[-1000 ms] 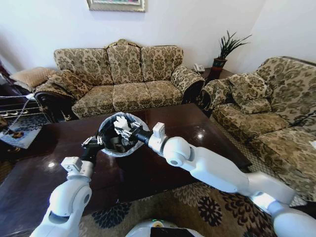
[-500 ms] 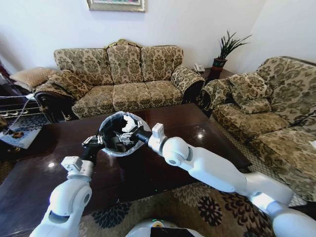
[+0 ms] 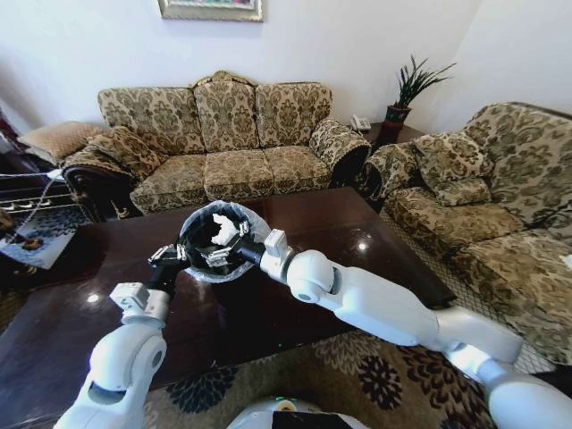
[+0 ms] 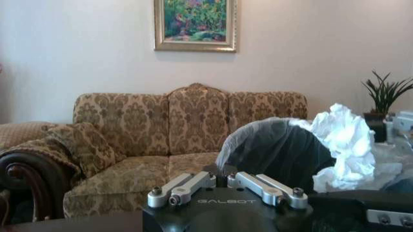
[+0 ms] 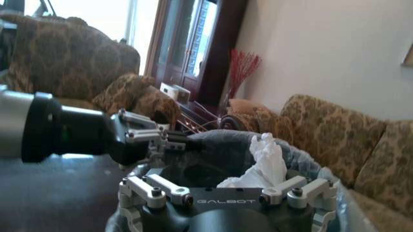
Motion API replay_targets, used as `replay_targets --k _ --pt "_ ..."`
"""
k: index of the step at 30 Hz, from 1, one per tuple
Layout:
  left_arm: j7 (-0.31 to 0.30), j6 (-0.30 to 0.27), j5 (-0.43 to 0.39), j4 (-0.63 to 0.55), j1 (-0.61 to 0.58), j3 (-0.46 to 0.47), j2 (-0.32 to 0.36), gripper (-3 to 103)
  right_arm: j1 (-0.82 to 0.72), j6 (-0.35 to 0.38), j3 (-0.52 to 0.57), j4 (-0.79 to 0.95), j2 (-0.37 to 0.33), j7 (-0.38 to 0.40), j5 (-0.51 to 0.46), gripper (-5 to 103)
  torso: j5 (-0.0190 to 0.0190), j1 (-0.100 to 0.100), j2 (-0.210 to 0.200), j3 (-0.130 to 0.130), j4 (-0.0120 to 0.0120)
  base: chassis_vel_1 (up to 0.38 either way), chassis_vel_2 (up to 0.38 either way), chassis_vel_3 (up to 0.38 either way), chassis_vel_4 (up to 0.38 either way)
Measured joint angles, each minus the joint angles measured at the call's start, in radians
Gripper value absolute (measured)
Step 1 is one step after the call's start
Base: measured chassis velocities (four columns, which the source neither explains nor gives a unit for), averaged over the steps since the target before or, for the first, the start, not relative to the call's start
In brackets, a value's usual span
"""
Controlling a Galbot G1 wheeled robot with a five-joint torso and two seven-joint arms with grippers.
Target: Move to the front of the table and place the trash on the table into the trash bin.
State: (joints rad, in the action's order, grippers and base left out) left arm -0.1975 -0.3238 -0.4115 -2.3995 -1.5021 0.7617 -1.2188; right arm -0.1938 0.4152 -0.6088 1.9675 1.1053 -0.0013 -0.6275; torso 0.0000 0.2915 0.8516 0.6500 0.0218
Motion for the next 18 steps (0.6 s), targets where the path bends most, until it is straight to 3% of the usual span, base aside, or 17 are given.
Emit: replay_targets --k 2,6,9,11,18 --pt "0.001 0.0 0.0 0.0 0.002 0.0 -0.001 3 0.015 -0.003 -0.002 -0.006 -0.004 -0.027 0.07 100 0.0 0.0 0.0 0.0 0.0 0.0 0.0 0.0 0.0" --pt "0.002 0.0 0.0 0.0 0.003 0.0 -0.002 3 0.024 0.006 -0.001 -0.003 -0.011 -0.062 0.111 100 0.0 0.0 0.0 0.0 0.0001 0.0 0.0 0.0 0.0" --pt "0.002 0.0 0.0 0.0 0.004 0.0 -0.002 3 0.023 0.037 0.0 0.024 -0.018 -0.02 0.063 100 0.0 0.0 0.0 0.0 0.0001 0.0 0.0 0.0 0.0" --pt "0.003 0.0 -0.001 0.003 0.005 0.002 -0.001 3 0.015 0.049 0.003 0.059 -0.036 0.054 0.008 100 0.0001 0.0 0.0 0.0 0.0001 0.0 0.0 0.0 0.0" --pt "0.004 0.0 -0.004 0.006 0.01 0.0 0.003 3 0.004 0.03 0.033 0.073 -0.091 0.154 0.002 100 0.0001 0.0 0.0 0.0 0.0001 0.0 0.0 0.0 0.0"
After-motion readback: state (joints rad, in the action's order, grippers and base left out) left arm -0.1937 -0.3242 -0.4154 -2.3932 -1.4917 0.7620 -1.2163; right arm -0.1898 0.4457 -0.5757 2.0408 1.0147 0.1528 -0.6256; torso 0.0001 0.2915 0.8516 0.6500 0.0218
